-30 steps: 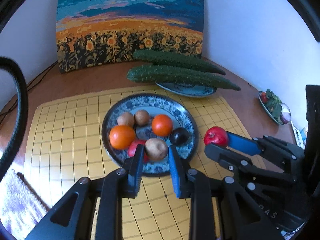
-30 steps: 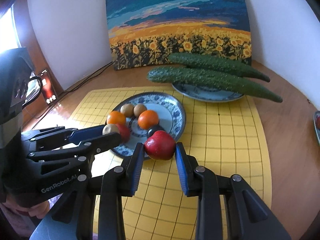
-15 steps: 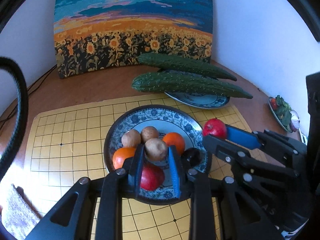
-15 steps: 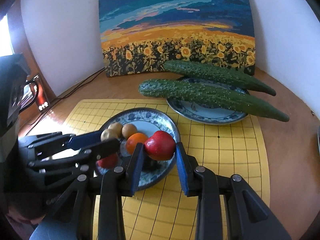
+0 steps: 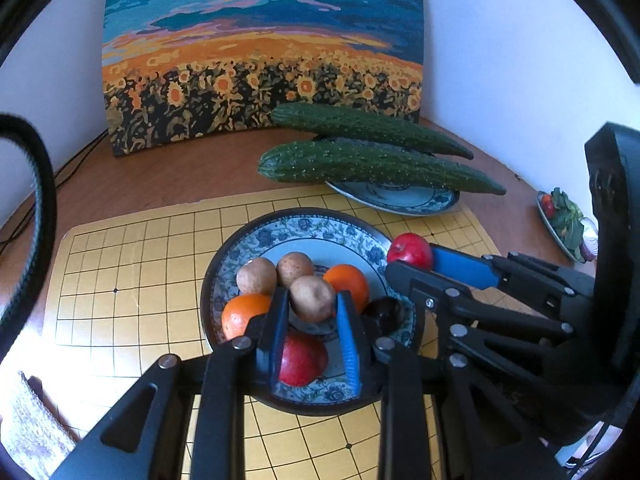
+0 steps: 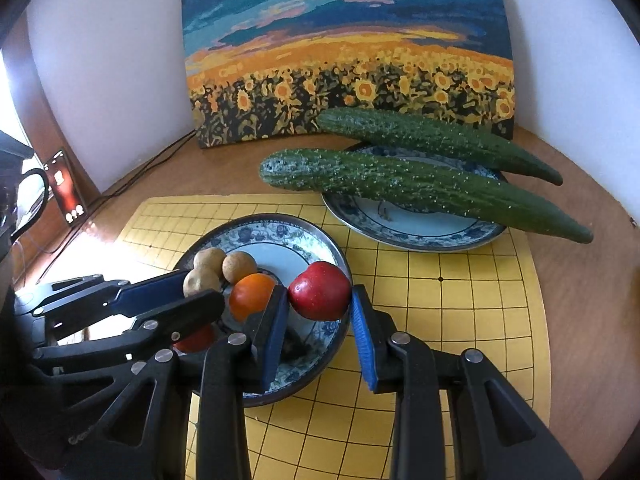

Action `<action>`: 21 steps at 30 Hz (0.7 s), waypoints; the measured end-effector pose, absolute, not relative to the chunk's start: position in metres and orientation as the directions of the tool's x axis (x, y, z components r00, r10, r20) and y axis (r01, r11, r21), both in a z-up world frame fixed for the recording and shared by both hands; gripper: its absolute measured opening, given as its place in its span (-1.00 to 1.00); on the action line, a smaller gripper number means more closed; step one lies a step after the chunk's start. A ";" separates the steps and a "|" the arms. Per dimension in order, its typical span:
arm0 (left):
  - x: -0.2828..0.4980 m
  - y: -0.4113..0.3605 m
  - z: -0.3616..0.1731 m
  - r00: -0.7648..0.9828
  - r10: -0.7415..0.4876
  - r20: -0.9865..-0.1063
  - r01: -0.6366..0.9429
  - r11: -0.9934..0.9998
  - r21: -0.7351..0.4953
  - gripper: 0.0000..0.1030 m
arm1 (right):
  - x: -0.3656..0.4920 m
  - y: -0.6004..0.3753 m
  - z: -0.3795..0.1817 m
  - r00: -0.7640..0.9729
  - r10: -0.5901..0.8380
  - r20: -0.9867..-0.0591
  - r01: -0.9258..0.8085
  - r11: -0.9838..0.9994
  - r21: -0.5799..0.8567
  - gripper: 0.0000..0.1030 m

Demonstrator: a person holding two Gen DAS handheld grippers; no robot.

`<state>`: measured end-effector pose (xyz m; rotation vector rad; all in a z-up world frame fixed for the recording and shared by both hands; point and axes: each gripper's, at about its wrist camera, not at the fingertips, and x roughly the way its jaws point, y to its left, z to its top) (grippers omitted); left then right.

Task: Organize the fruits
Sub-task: 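Lower the potato and small apple onto the plate and open both grippers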

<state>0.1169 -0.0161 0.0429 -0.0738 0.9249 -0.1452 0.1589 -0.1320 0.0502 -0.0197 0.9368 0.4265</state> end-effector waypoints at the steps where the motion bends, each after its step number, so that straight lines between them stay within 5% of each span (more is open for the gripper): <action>1: 0.117 -0.016 0.043 0.592 -0.157 -0.790 0.093 0.988 -0.127 -0.51 | 0.159 -0.132 0.050 0.515 0.345 -0.785 -0.364 0.917 0.165 -0.37; 21: 0.112 -0.010 0.050 0.603 -0.152 -0.783 0.079 0.988 -0.131 -0.50 | 0.160 -0.125 0.047 0.496 0.343 -0.798 -0.380 0.912 0.157 -0.36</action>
